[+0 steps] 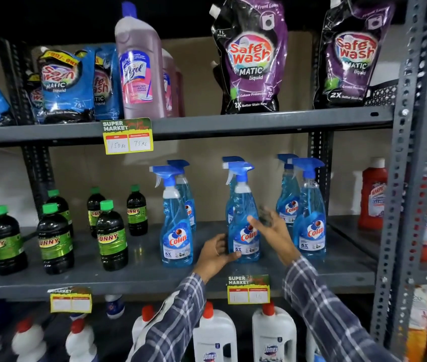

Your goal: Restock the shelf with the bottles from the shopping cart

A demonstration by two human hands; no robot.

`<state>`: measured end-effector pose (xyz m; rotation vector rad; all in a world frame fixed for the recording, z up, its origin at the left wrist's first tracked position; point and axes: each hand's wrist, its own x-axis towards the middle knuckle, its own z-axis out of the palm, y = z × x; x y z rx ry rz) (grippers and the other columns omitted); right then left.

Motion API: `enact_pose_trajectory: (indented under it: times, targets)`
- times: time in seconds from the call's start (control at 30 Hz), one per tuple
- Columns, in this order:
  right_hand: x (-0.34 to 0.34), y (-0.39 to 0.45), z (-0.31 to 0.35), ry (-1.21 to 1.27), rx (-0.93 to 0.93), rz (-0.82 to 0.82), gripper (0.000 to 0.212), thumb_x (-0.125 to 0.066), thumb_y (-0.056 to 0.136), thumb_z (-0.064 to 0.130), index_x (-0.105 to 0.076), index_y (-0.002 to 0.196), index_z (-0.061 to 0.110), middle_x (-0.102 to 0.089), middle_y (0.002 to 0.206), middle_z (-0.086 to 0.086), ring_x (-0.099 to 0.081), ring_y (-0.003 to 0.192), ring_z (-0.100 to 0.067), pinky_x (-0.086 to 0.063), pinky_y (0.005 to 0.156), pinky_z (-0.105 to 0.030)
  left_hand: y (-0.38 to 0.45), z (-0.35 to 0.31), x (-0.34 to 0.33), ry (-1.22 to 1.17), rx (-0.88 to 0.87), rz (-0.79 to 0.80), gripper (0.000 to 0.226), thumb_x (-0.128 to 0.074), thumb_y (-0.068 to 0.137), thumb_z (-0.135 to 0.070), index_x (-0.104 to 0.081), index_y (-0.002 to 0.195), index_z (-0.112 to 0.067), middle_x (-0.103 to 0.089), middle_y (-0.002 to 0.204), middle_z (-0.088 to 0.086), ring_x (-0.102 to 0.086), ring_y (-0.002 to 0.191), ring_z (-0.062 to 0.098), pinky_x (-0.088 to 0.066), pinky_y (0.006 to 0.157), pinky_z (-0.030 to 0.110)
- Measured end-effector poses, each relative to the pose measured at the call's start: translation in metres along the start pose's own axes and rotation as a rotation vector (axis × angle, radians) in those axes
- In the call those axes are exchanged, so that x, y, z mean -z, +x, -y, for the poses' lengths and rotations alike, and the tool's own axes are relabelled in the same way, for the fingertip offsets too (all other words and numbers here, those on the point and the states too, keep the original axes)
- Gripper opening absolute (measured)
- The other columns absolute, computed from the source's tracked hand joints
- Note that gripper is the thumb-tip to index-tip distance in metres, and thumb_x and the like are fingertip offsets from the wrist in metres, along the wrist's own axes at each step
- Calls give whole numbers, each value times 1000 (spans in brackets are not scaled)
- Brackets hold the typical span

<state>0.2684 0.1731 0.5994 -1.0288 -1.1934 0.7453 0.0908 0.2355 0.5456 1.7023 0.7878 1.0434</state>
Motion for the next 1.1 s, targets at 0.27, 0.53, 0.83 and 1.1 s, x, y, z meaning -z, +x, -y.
enact_pose_trajectory:
  times: [0.27, 0.53, 0.83, 1.1]
  targets:
    - [-36, 52, 82, 157, 111, -43, 59, -78, 76, 44, -63, 119, 6, -71, 118, -13, -65, 116, -29, -47, 107, -43, -2, 0, 1, 140, -37, 21, 40, -70, 84, -2, -57, 122, -4, -68, 108, -1, -69, 90, -1, -55, 75, 11]
    - [-47, 58, 86, 207, 63, -144, 47, -87, 65, 34, -73, 104, 11, -78, 100, -11, -72, 102, -33, -52, 99, -52, -4, 2, -1, 147, -85, 39, 33, -67, 85, 2, -63, 113, -15, -70, 102, -13, -70, 93, -6, -56, 78, 14]
    - [-55, 57, 89, 156, 91, -280, 38, -84, 72, 20, -68, 105, 8, -78, 91, -7, -74, 86, -17, -58, 92, -34, -10, -3, 0, 154, -104, 28, 35, -67, 87, -3, -62, 121, -4, -70, 117, 1, -69, 107, 7, -57, 92, 26]
    - [-56, 24, 80, 103, 190, -338, 70, -82, 75, 20, -49, 135, 9, -69, 116, -8, -70, 92, 2, -57, 86, -19, -21, -17, 0, 84, -83, 81, 50, -69, 86, -3, -50, 132, -5, -61, 128, 1, -63, 117, 16, -54, 94, 22]
